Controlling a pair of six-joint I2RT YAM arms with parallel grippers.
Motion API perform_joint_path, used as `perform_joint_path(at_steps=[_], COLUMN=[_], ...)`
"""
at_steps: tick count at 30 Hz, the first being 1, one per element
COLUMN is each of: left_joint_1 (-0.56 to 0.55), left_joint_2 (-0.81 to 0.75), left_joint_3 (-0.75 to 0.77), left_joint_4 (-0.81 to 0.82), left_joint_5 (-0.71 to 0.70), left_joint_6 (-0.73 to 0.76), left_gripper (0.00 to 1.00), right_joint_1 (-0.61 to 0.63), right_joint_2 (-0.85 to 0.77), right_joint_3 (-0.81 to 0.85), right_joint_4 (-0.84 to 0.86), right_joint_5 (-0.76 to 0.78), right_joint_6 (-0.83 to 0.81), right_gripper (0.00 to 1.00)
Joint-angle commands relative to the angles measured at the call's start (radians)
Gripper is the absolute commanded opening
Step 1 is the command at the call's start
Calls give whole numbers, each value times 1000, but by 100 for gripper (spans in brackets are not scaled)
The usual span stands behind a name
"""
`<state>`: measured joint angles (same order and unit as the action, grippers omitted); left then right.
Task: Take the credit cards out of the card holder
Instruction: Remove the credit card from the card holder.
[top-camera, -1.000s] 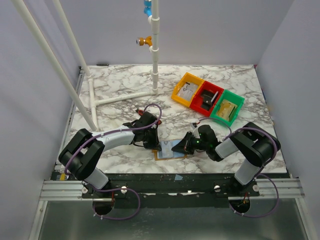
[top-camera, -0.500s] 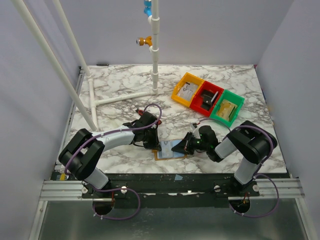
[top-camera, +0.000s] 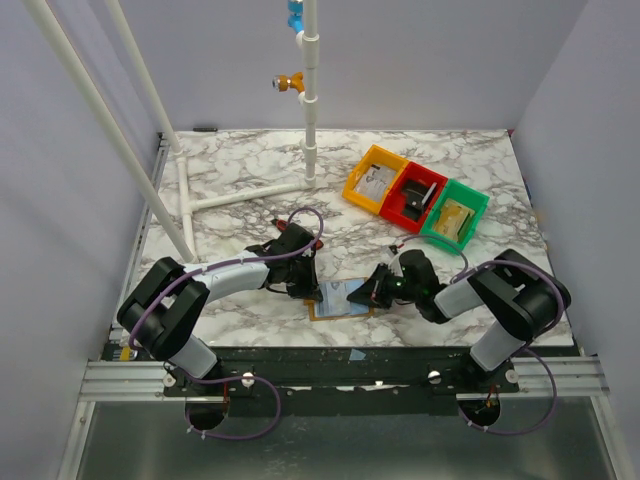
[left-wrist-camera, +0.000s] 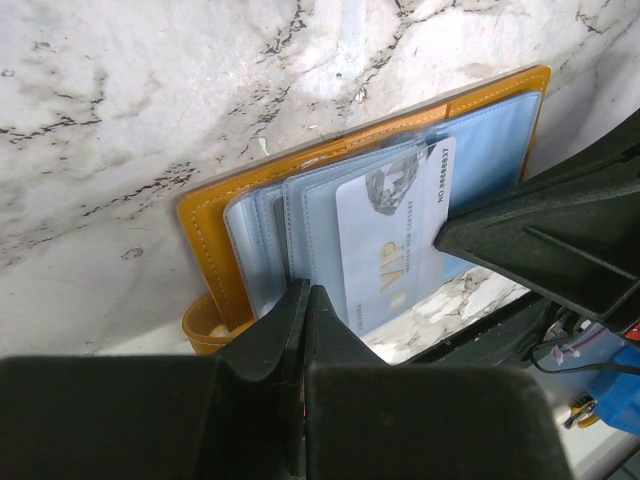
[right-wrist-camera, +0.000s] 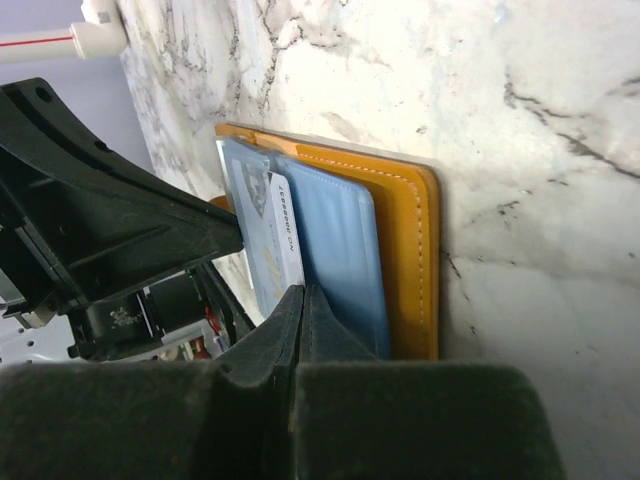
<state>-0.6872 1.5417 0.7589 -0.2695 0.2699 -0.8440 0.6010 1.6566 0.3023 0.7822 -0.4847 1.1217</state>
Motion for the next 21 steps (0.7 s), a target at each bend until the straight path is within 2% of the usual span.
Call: perform_joint_path(at_steps=[1,21], left_joint_1=[9,11], left_joint_2=[38,21], left_joint_3=[-33,-26], left_joint_4=[-53,-65], left_joint_5=[-72,-77], left_joint_6=[22,30], left_gripper=[0,0], right_joint_1=[-12,-43], right_joint_2=[-29,-108], right_joint_3=[-3,-17], right_joint_4=[-102,-182], right_joint_5=[60,75], right_joint_6=[-53,-92], right_gripper=[1,1])
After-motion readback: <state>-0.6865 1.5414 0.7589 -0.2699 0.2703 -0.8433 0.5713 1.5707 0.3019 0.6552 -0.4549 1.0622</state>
